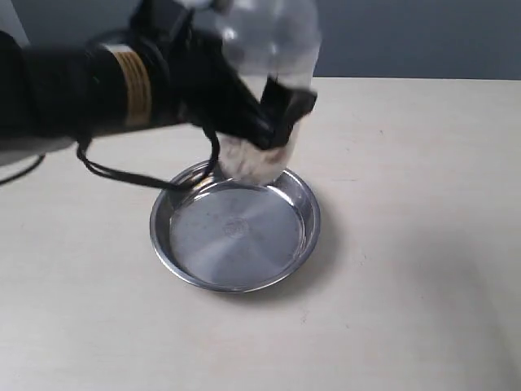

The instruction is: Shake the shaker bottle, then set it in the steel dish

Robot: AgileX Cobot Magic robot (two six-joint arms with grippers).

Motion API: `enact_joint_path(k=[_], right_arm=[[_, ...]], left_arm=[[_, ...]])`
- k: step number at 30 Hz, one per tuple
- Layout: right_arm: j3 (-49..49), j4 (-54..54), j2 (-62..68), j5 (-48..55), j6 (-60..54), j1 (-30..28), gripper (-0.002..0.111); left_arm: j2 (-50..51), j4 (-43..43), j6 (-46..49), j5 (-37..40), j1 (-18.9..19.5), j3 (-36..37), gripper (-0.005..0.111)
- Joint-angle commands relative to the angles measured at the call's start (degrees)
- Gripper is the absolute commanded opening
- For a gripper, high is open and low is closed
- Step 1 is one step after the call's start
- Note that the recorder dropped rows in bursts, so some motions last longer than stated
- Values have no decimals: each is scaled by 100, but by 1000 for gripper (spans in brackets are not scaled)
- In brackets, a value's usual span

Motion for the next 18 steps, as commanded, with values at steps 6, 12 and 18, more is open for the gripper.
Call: enact_joint_path(k=[6,12,18], right_arm=[[7,4,-27,-75,-11,-20,-1],[7,4,-27,-75,-11,-20,-1],[7,4,-27,-75,-11,-20,-1]], left_arm=[[144,60,-123,-243,-1,213,0],[747,76,-168,-166,36,629,0],[-265,65,-168,-487,74,102,0]])
